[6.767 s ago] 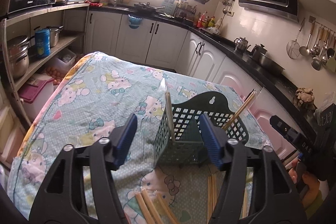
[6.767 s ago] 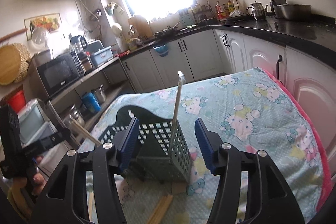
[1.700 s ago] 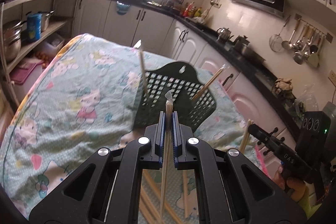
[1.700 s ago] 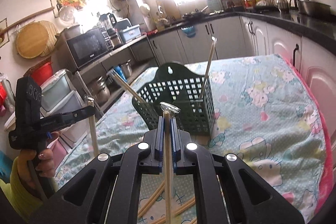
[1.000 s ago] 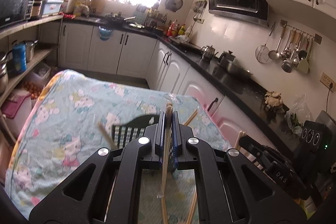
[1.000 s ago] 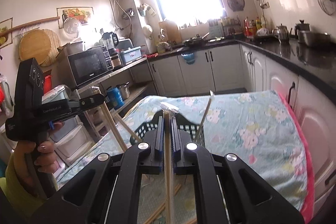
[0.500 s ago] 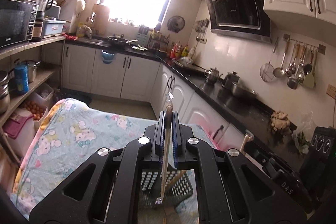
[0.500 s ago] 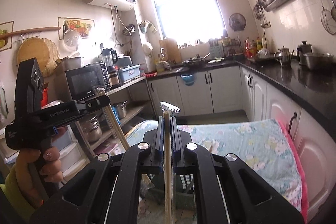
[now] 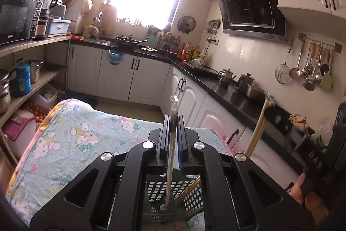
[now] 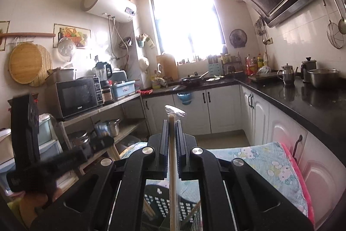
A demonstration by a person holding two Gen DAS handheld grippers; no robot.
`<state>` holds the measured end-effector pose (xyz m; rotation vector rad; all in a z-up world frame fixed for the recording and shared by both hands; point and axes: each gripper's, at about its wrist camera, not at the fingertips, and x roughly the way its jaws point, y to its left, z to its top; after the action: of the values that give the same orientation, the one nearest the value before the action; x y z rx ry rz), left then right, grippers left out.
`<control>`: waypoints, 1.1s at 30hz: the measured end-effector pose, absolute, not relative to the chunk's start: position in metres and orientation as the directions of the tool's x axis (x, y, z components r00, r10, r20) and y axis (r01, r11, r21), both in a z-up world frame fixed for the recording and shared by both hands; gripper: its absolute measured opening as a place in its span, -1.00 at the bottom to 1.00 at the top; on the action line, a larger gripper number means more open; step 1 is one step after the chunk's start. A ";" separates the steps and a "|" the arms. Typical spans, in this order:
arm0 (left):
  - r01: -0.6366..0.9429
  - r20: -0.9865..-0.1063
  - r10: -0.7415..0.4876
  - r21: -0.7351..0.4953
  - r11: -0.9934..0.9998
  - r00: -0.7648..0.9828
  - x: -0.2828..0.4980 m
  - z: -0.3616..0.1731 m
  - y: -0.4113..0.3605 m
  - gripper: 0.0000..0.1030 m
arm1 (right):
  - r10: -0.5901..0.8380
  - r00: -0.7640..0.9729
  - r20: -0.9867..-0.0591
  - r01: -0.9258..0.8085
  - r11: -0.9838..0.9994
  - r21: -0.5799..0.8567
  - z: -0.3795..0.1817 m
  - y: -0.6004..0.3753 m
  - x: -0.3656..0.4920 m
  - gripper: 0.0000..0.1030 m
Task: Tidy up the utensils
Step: 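Lower the left tool's chopstick into the caddy while the right tool inserts its chopstick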
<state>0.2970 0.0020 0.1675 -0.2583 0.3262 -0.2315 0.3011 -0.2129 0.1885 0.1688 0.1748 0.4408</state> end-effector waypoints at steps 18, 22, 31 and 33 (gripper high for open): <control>0.172 -0.319 -0.260 -0.278 0.945 0.911 0.304 0.125 -0.008 -0.97 | 0.382 0.921 -0.081 -0.365 0.916 0.169 0.158 -0.203 0.319 -0.88; 0.178 -0.330 -0.267 -0.276 0.944 0.905 0.303 0.114 -0.011 -0.97 | 0.372 0.925 -0.079 -0.357 0.921 0.156 0.151 -0.197 0.318 -0.88; 0.196 -0.376 -0.296 -0.282 0.939 0.878 0.309 0.094 -0.013 -0.97 | 0.372 0.922 -0.104 -0.354 0.922 0.156 0.130 -0.193 0.327 -0.88; 0.197 -0.387 -0.303 -0.289 0.937 0.871 0.311 0.091 -0.012 -0.97 | 0.368 0.923 -0.116 -0.348 0.924 0.161 0.124 -0.195 0.329 -0.88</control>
<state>0.3105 -0.0124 0.0908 -0.2458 0.4420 -0.2640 0.3290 -0.1946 0.1242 0.1384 0.1458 0.3688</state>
